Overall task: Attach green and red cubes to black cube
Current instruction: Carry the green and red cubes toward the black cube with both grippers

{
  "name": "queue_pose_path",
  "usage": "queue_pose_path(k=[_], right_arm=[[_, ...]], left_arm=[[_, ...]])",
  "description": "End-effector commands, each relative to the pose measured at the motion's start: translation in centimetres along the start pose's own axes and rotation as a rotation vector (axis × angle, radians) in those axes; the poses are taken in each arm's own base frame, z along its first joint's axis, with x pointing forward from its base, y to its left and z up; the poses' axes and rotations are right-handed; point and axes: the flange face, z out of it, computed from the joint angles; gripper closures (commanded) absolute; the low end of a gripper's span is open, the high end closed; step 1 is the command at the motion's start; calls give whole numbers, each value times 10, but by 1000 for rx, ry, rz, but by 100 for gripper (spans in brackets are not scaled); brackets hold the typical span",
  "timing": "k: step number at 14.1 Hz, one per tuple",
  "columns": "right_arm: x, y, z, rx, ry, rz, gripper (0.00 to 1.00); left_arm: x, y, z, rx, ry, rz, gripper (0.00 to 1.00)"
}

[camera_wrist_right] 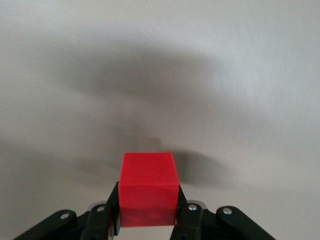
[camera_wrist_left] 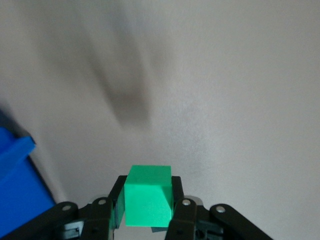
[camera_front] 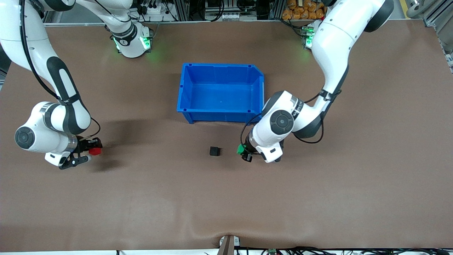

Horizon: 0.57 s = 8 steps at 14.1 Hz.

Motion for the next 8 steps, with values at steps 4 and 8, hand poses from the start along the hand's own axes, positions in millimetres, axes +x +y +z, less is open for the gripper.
queue_pose_path(k=[4, 8], right_arm=[[52, -37, -43, -80, 47, -672, 100], [100, -88, -52, -117, 72, -1138, 100]], left_arm=[[-31, 6, 34, -47, -1, -61, 100], [-43, 0, 62, -78, -5, -92, 100]])
